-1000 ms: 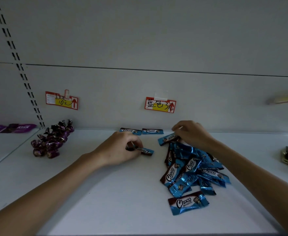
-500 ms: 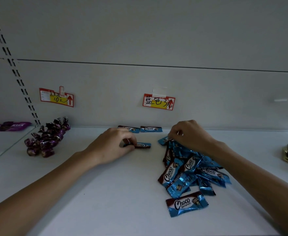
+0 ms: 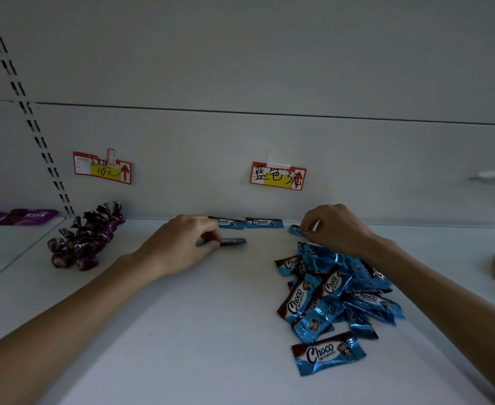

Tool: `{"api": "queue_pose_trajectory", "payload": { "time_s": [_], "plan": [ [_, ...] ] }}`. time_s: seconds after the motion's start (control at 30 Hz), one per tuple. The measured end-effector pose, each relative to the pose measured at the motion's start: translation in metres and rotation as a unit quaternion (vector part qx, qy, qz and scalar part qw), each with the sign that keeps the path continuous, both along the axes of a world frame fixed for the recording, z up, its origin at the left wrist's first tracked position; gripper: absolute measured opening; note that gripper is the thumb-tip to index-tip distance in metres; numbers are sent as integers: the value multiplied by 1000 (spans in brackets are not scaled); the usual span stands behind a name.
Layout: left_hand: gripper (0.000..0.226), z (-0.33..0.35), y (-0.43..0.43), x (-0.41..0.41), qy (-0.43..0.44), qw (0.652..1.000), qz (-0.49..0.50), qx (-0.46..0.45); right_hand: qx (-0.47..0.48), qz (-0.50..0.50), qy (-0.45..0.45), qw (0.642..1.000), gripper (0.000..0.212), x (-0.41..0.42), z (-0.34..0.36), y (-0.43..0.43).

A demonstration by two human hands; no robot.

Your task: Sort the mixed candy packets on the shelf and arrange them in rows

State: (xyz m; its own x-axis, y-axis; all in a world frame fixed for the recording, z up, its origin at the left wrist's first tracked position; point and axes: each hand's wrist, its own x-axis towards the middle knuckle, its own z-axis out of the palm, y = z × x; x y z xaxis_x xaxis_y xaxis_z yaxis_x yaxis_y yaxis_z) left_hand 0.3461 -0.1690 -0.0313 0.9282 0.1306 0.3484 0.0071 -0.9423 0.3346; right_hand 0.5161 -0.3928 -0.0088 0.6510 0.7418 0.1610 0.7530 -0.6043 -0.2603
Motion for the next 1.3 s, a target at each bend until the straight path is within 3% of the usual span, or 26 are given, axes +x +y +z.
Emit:
{"api": "queue_pose_trajectory", "payload": {
  "time_s": [0.07, 0.2, 0.33, 0.5, 0.63, 0.87, 1.0, 1.13, 1.3],
  "plan": [
    [8, 3, -4, -2, 8, 1000, -4, -7, -3, 10, -8, 1000, 21, 2, -2, -1],
    [55, 6, -14, -7, 46, 998, -26, 34, 7, 0, -16, 1000, 29, 3, -4, 2],
    [45, 5, -15, -11, 38, 995, -85, 38, 17, 0, -44, 999, 28, 2, -8, 5],
    [52, 4, -7, -16, 22, 989, -87, 115, 9, 8, -79, 997, 21, 2, -9, 8],
    [40, 2, 0, -9, -14, 984, -84, 158, 20, 3, -76, 997, 21, 4, -10, 12],
    [35, -1, -9, 9, -33, 987, 45, 152, 36, 14, -79, 996, 23, 6, -12, 14],
    [32, -7, 0, 17, -84, 977, 23, 197, 34, 62, -69, 995, 26, 0, -14, 11],
    [28, -8, 4, 24, -85, 977, 14, 193, 33, 74, -54, 995, 27, 3, -15, 8],
    [22, -11, 0, 28, -91, 990, 9, 107, 40, 93, -51, 993, 27, 7, -18, 9]
  ]
}}
